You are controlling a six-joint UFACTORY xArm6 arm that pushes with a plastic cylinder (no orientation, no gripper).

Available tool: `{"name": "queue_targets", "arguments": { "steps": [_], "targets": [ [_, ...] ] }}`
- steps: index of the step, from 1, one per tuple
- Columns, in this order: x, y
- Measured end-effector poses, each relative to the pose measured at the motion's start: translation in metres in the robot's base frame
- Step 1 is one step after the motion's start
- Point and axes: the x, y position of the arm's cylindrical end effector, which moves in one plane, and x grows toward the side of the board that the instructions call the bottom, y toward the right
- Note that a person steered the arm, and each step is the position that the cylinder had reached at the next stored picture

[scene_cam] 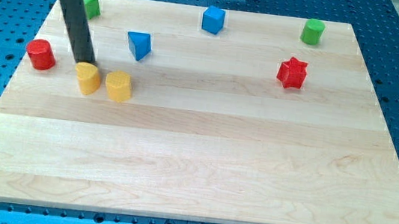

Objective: Slide the hexagon to the center right side of the board

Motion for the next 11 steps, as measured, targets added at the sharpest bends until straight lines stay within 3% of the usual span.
{"name": "queue_targets", "arguments": {
  "steps": [1, 3, 4, 5, 6, 9, 10, 11],
  "targets": [
    [0.041, 0.009],
    [0.049, 0.115],
    [0.042, 0.07],
    [0.014, 0.137],
    [0.022, 0.244],
    [0.03, 0.365],
    [0.036, 0.326],
    [0.063, 0.325]
  ]
}}
